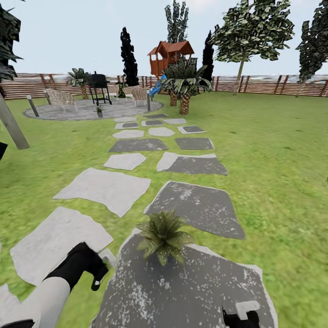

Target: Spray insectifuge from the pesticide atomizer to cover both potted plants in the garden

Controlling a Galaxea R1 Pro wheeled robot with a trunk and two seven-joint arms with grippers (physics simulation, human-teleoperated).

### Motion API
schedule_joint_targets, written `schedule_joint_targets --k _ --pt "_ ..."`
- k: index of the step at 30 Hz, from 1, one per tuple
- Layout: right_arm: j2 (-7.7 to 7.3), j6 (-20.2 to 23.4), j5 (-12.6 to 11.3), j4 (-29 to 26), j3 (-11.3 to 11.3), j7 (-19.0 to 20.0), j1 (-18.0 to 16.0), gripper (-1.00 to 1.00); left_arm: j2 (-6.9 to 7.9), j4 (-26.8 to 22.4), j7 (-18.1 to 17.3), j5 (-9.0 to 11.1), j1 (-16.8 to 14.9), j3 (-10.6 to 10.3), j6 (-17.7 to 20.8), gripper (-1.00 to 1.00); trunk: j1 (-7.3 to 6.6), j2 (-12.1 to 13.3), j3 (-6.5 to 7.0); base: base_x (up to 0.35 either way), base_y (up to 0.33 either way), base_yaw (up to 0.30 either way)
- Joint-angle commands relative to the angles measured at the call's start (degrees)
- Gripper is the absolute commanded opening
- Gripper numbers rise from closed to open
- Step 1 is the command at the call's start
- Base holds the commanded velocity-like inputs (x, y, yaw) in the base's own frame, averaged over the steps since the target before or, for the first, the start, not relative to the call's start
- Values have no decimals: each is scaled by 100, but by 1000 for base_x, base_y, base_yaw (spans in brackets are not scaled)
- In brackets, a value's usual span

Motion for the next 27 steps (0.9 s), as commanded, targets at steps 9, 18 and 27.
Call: schedule_joint_targets --k 9,18,27 --pt "-6 -9 40 -21 -52 -36 -4 100 77 50 -18 771 100 755 -1424 -100 -5 -2 -5 -338 0 0" --pt "-79 23 214 -1362 235 1449 -4 100 -315 61 -14 767 106 749 -1439 -100 -5 -2 -5 -133 0 0" --pt "-30 806 2121 -2780 260 4495 -394 100 -314 68 -25 760 106 742 -1453 -100 -5 -2 -5 0 0 0"
